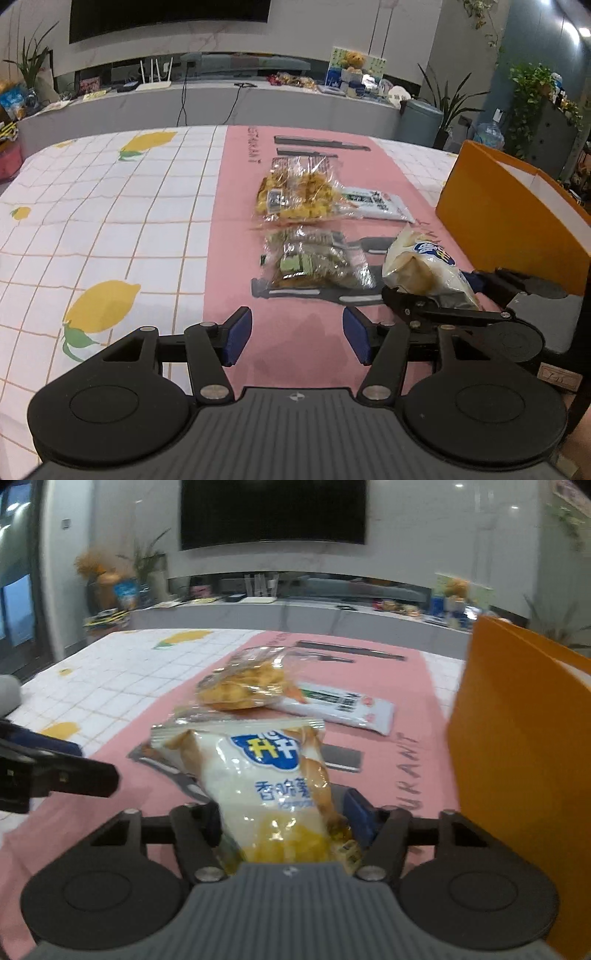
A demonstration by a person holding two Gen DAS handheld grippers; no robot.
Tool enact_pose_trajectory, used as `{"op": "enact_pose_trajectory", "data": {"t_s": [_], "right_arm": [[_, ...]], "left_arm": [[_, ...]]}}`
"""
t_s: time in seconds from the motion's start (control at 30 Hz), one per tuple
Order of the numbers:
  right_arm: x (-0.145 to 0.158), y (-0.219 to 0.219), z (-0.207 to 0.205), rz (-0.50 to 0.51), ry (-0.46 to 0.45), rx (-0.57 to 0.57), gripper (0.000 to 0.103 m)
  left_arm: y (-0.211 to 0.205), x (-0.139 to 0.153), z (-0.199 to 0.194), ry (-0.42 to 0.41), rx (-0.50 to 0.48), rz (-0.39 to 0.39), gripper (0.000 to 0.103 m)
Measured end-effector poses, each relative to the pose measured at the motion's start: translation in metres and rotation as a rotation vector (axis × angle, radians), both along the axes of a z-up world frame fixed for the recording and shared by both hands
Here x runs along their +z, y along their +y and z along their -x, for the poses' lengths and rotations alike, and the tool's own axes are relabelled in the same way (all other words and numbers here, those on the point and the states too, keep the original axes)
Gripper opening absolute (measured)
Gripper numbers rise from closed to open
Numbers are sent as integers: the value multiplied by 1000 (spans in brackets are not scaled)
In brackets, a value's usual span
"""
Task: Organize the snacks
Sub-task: 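Grasp the clear bag of green-wrapped snacks with the left tool while the right tool holds the crisp bag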
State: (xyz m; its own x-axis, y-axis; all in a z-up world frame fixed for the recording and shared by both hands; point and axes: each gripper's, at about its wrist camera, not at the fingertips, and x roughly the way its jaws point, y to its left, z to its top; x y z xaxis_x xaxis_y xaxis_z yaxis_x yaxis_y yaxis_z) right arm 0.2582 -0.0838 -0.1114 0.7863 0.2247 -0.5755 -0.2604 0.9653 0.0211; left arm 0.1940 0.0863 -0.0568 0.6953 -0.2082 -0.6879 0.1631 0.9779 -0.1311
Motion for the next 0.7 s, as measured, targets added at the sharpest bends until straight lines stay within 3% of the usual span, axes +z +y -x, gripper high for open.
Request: {"op": "enact_pose_trajectory", "data": {"t_s": [0.13,0.33,0.57,0.7], "right_arm": [[-1,-1,2,11,-13,-74,54],[0,-18,1,-55,-6,-185,54],[0,-17,2,-38,-5,-178,54],[0,-19,2,-58,-4,-178,54]], "left_arm": [[-4,3,2,2,13,25,67],[-10,3,1,-2,11,14,67],[-8,4,-11,33,26,33,67],[-4,1,-29,94,71,114,68]]}}
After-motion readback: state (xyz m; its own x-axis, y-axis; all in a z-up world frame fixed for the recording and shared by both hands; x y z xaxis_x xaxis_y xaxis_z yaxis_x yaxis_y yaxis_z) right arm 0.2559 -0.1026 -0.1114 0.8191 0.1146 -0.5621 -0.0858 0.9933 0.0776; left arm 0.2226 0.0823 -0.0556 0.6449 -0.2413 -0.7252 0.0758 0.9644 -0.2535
